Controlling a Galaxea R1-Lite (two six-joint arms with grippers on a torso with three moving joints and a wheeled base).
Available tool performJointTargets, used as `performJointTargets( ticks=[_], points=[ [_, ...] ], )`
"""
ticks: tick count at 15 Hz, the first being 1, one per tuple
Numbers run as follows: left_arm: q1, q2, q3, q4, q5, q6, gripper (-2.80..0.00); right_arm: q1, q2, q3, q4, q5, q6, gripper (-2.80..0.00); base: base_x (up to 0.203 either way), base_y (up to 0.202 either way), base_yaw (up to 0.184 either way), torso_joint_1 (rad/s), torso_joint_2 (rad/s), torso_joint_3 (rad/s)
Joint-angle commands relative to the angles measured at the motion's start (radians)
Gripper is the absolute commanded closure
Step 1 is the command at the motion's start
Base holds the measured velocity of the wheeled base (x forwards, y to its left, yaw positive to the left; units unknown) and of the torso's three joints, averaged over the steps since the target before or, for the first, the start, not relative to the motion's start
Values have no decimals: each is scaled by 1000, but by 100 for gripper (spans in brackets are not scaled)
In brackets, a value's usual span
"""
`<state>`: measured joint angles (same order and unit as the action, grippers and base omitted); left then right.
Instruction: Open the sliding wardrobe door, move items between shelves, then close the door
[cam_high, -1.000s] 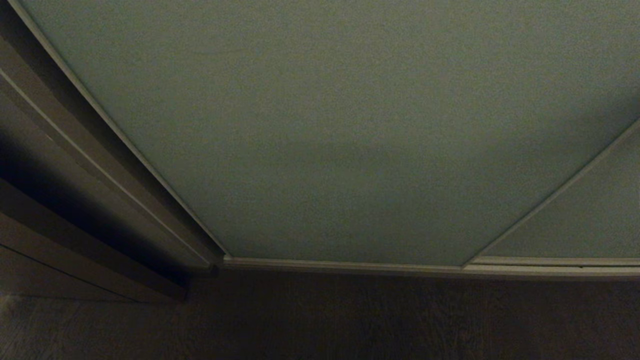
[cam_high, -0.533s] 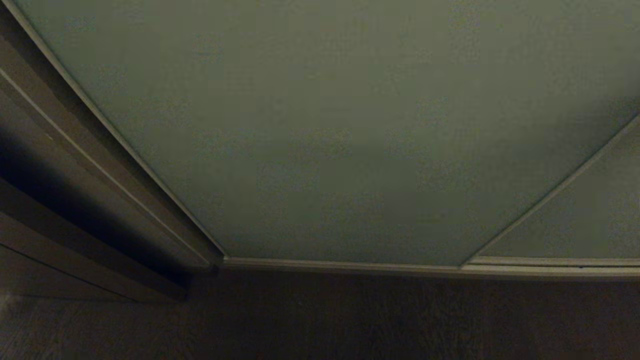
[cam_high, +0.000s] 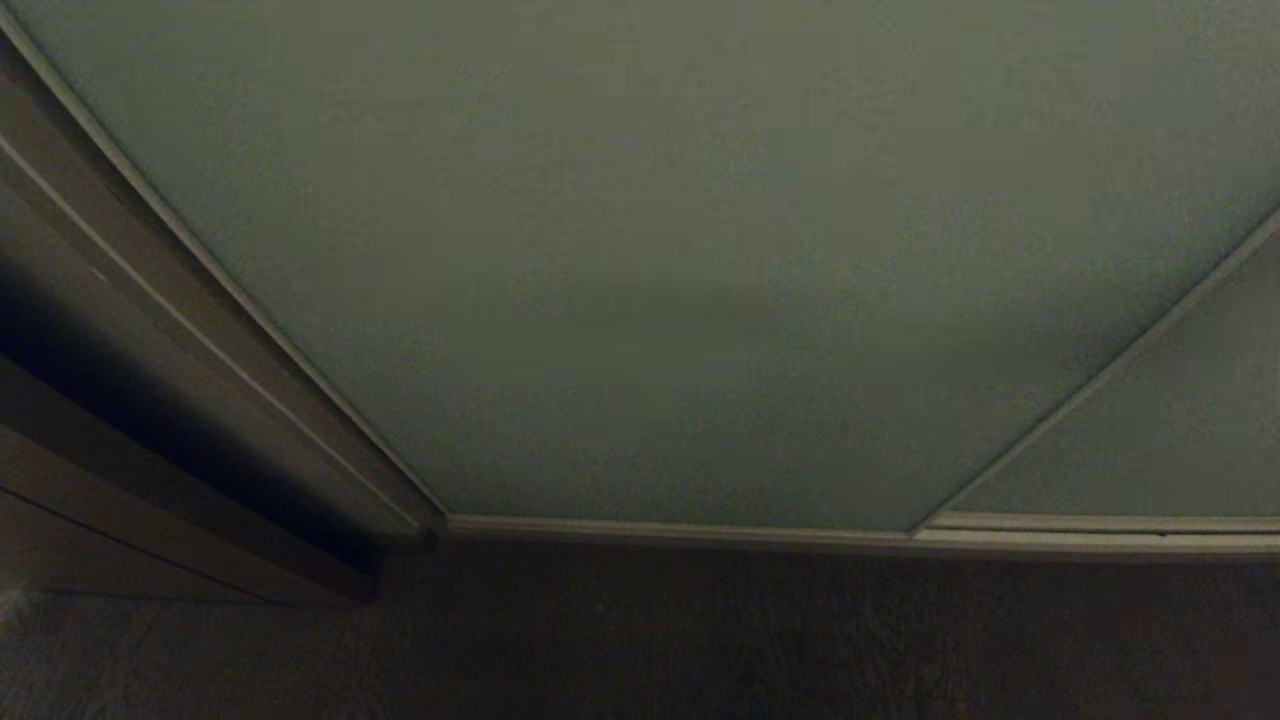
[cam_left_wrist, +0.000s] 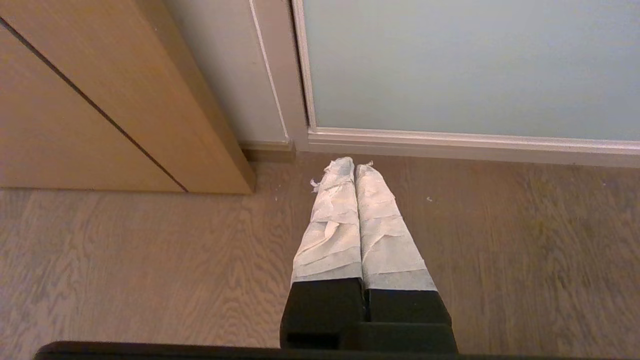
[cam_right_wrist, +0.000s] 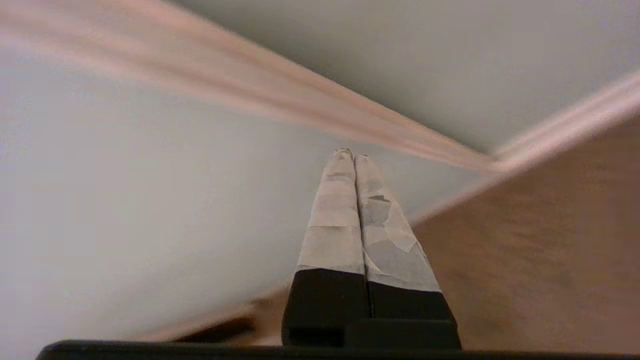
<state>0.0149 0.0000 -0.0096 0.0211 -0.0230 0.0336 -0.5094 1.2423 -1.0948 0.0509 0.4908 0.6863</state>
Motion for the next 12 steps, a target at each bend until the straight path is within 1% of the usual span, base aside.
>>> performJointTargets(
  ticks=[1,2,3,5,6,7,9,12],
  points=[
    [0,2,-1,0,0,2,0,-5,-75,130,-30,-29,-106,0,0,0,0,0,0,0],
    [0,2,0,0,0,2,0,1,-111,181,-53,-41,-182,0,0,0,0,0,0,0],
    [0,2,0,0,0,1,0,27,-144,227,-80,-48,-276,0,0,0,0,0,0,0],
    [0,2,0,0,0,0,0,101,-231,337,-129,-55,-399,0,0,0,0,0,0,0],
    [0,2,0,0,0,2,0,145,-288,395,-153,-58,-446,0,0,0,0,0,0,0],
    [0,2,0,0,0,2,0,194,-348,440,-164,-68,-473,0,0,0,0,0,0,0],
    [0,2,0,0,0,2,0,302,-490,532,-167,-121,-509,0,0,0,0,0,0,0],
    [2,2,0,0,0,1,0,394,-716,639,-110,-184,-543,0,0,0,0,0,0,0]
  ],
)
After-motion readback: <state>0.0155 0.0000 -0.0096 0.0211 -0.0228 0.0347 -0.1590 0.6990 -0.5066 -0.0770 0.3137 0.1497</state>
